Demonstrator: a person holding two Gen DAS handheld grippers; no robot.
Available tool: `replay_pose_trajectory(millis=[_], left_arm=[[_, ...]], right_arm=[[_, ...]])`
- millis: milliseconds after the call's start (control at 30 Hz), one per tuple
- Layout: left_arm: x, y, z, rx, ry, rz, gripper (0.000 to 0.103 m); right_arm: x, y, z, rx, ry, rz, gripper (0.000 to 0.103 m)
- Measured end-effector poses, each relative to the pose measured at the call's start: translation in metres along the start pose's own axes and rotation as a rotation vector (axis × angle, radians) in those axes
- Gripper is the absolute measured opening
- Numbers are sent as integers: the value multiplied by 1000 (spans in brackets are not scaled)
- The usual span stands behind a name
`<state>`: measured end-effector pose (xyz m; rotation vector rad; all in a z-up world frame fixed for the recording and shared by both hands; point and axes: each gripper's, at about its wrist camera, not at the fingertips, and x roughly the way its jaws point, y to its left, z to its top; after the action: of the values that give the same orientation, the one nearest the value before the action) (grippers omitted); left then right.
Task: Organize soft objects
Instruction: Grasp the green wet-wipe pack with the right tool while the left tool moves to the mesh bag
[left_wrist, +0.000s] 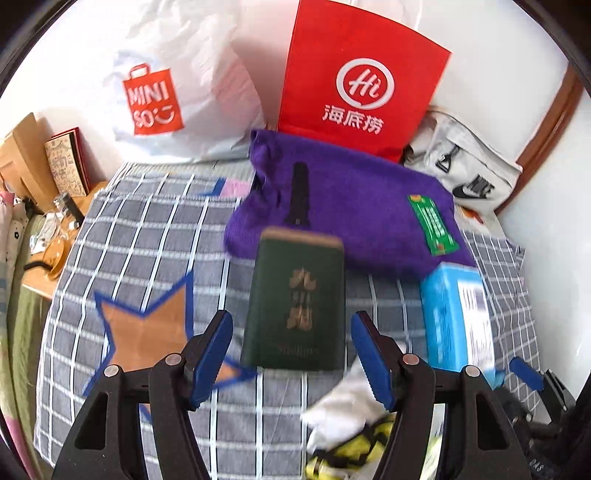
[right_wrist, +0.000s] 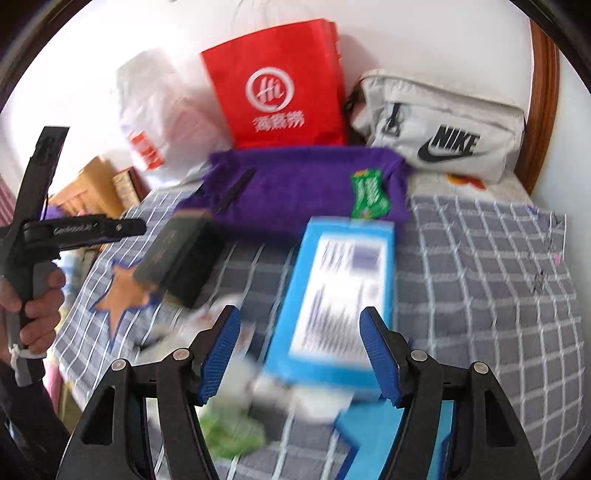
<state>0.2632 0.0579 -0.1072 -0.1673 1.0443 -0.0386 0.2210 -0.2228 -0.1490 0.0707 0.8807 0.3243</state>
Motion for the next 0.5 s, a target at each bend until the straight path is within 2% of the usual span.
replay_pose_trajectory(millis=[100,233,367,500], left_arm=[[-7,5,-22,4,-7,-9,65],[-12,9,-46,-4,-15,-46,65],[-13,13,-70,-7,-9,-63,65],[-16,18,-90,1,-4,-96,65]], right_arm=[[-6,12,-30,-27,16,44,69],[-12,26,-69,-70,-11,82,83],[-8,35,-92,-87,-12,122,83],[4,44,-101,-119,-8,144,83]])
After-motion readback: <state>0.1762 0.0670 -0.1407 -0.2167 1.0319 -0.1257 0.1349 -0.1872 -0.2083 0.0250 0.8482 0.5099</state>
